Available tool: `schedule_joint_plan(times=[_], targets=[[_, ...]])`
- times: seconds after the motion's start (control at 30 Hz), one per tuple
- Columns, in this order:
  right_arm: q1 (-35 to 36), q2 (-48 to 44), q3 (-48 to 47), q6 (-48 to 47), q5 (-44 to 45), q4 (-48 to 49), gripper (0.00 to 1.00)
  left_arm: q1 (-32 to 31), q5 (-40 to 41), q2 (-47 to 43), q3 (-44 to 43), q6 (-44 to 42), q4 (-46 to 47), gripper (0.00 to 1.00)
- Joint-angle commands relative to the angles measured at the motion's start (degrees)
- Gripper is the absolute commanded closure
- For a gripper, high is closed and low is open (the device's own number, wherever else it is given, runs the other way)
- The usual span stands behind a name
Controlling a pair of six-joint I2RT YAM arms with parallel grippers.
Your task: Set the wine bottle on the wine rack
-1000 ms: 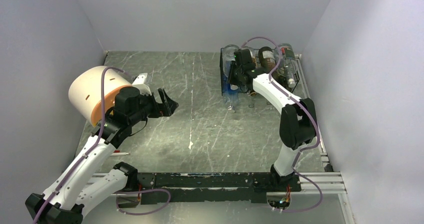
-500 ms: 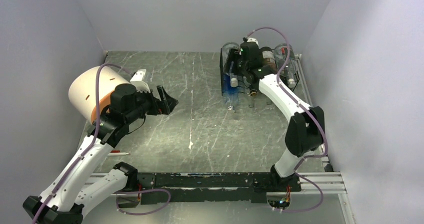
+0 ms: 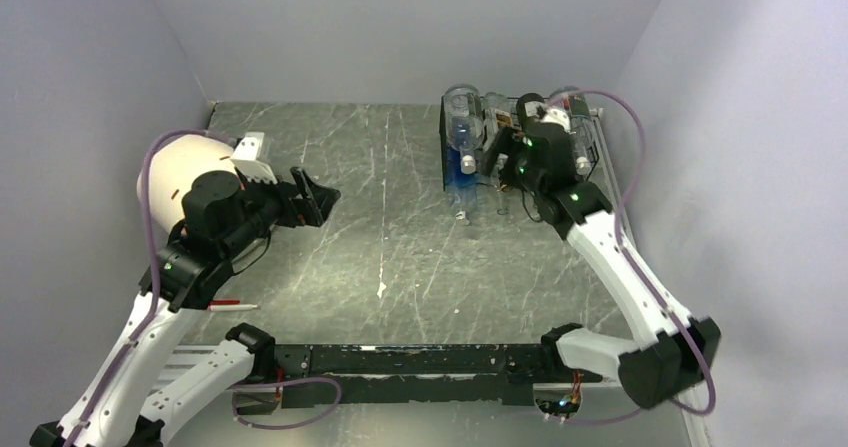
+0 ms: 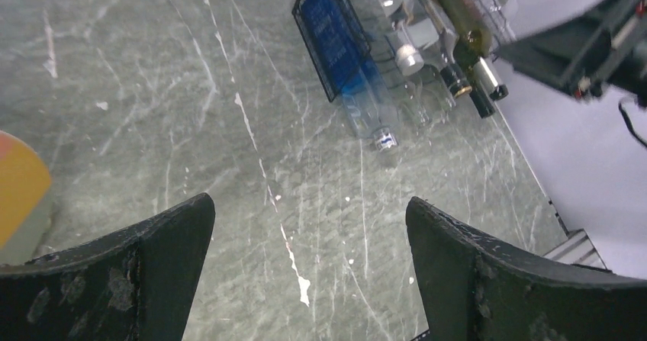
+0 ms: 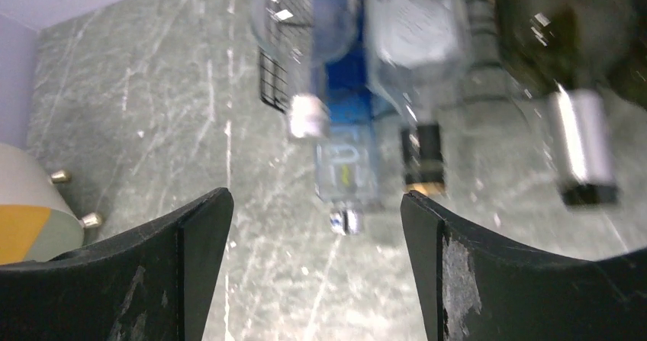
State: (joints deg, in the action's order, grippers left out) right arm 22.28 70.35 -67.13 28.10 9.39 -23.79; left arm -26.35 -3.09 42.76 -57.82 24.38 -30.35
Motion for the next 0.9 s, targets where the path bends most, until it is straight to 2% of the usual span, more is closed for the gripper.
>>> schedule_joint_plan(times=[0.0,0.13,0.23,0.5,0.67,0.87], targets=[[-0.1,-10.9,5.8,5.9,9.1,-11.3,0.14,-0.1,4.0,-2.8,-4.3,-1.6,-3.5,0.00],[-0.1,-22.8,13.6,8.2,9.9,-15.8,0.15,-0.1,3.7,-6.5,-4.4,-1.4,-5.3,0.01],[-0.1,-30.2,15.2,8.4,10.9,-19.2,0.15,-0.1,3.3,-9.2,-5.3,-2.6,-6.3,0.02],[-0.2,-38.3,0.6,6.6,19.0,-33.0,0.15,-0.1,6.4,-12.2,-15.8,-7.9,-11.8,0.02],[-0.1,-41.5,-5.9,3.9,20.9,-33.4,0.15,-0.1,7.3,-12.5,-20.9,-12.7,-12.4,0.02],[-0.1,-43.7,-7.4,2.7,21.1,-33.3,0.12,-0.1,8.0,-13.0,-21.6,-12.6,-13.0,0.02]])
